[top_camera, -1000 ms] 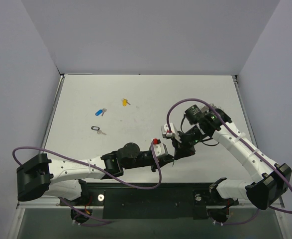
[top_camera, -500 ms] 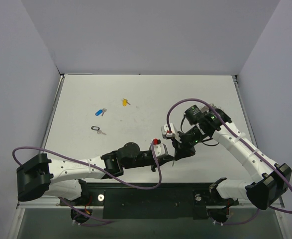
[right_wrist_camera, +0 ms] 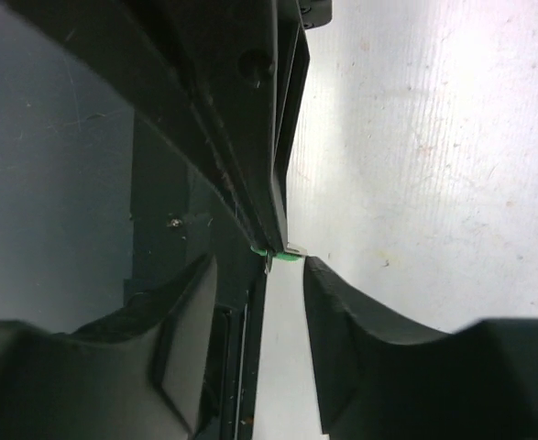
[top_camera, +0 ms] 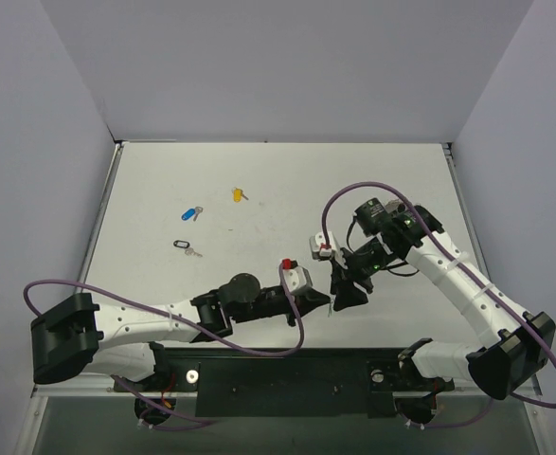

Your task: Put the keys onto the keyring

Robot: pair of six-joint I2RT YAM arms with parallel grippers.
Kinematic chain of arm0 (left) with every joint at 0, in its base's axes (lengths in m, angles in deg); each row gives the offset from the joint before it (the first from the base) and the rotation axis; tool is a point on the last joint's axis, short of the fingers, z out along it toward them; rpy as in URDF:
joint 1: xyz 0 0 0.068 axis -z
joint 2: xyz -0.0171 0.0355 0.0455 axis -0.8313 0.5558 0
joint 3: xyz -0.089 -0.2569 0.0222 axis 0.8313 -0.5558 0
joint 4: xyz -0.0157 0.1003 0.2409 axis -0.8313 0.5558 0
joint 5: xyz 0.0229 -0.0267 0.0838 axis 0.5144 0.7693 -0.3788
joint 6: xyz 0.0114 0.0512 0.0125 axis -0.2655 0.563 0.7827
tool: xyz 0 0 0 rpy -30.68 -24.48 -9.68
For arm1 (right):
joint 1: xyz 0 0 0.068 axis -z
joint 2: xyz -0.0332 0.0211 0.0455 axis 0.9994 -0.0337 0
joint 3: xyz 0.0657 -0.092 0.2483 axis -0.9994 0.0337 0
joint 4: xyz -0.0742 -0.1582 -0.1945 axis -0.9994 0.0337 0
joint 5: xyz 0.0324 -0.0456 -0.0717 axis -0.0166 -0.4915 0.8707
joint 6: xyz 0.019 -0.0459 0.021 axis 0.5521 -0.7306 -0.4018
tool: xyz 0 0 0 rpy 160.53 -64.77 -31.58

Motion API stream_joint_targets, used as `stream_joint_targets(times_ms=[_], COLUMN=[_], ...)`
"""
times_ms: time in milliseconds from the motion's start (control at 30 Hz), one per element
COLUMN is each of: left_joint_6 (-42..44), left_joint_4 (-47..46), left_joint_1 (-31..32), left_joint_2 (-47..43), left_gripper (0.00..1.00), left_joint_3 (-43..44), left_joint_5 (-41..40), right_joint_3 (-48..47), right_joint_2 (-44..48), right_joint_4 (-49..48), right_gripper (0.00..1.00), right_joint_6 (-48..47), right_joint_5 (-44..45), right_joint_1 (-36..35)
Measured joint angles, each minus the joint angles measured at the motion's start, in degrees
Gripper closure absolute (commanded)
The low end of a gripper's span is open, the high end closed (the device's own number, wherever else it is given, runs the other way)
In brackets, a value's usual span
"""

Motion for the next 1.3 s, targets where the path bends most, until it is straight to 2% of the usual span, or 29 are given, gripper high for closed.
stream_joint_targets(times_ms=[67,300,467,567,867,1033,1300], left_joint_6=[-2.1,-10.1,-14.7,-15.8,-16.7,-17.6,-18.1], left_joint_4=[-4.2,-19.0,-32.4,-37.0,-40.2,-41.4,-41.5], left_joint_1=[-0.1,-0.3,-0.3,-0.2,-0.2,-0.2,-0.2], left_joint_2=[-0.3,-0.9,0.6,2.6,4.1,5.4,7.2], left_gripper=[1.0,1.0,1.0,1.0,1.0,1.0,1.0], left_joint_3=[-2.4,-12.2,-15.4,-15.4,-14.9,-14.1,-13.1], left_joint_5=[-1.2,-7.1,-11.5,-12.3,-13.2,-13.6,-13.9], right_joint_3=[0.0,-4.7,-6.3,-6.4,-9.5,-9.5,-9.4], right_joint_2=[0.0,0.0,-0.1,-1.0,-4.5,-4.5,-5.0], right_joint_4=[0.1,3.0,4.5,5.3,5.8,5.8,5.0], right_gripper=[0.51,0.5,0.52,0.56,0.6,0.64,0.65], right_joint_6=[0.0,-0.5,-2.3,-2.5,1.4,2.3,4.2], right_joint_5=[-1.5,-5.3,-8.4,-10.5,-15.2,-15.9,-16.2], right_joint_1=[1.4,8.3,8.5,8.8,11.0,11.0,11.0])
